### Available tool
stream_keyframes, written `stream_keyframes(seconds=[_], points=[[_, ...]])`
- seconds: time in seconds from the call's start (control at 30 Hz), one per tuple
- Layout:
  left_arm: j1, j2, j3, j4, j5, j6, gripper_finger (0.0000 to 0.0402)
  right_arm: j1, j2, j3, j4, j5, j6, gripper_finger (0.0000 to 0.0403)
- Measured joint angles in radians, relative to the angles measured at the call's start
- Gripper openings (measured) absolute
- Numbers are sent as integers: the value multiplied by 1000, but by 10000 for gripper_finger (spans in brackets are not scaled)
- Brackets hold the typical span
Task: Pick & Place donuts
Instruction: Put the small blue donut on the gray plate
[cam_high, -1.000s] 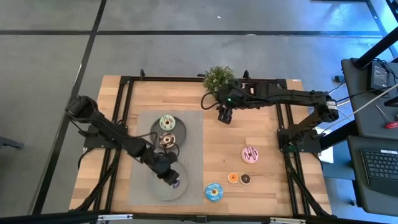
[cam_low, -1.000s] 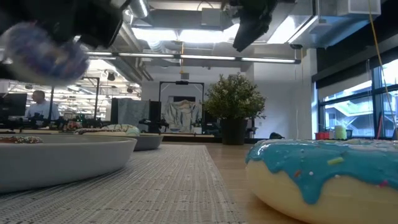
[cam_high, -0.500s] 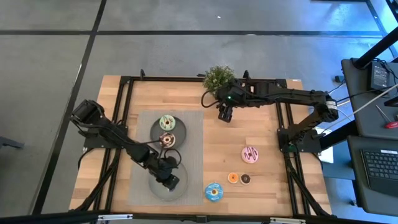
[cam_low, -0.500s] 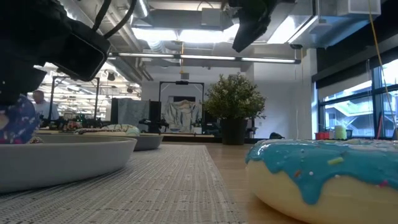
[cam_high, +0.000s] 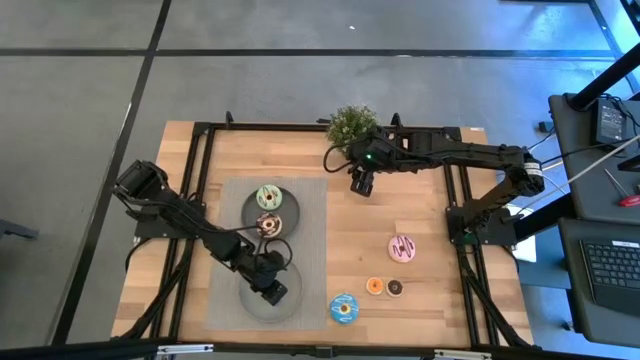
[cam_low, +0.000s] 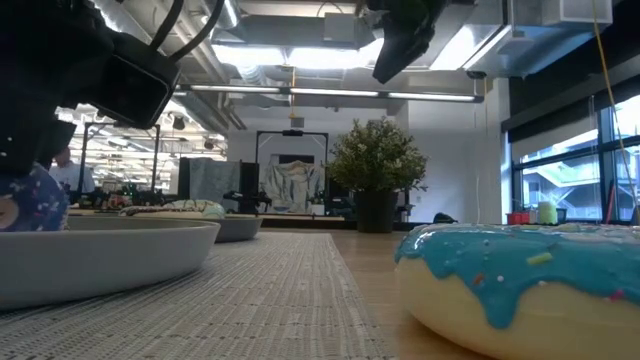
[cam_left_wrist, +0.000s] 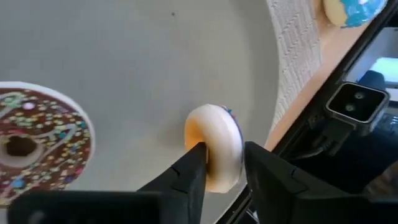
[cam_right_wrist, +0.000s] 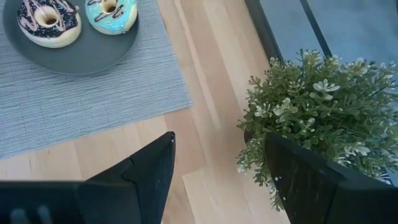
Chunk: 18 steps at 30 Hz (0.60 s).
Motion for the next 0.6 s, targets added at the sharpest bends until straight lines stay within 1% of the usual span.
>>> stream_keyframes(seconds=[0.13, 0.27, 0.33, 0.6], points=[[0, 0, 0, -4, 0, -6, 131, 0, 0, 0, 0, 0, 0, 248], [0, 0, 0, -26, 10, -14, 147, 0, 0, 0, 0, 0, 0, 248], [0, 0, 0, -37, 25, -16, 151, 0, 0, 0, 0, 0, 0, 248], [3, -27, 0, -62, 25, 0, 148, 0, 0, 0, 0, 0, 0, 248]])
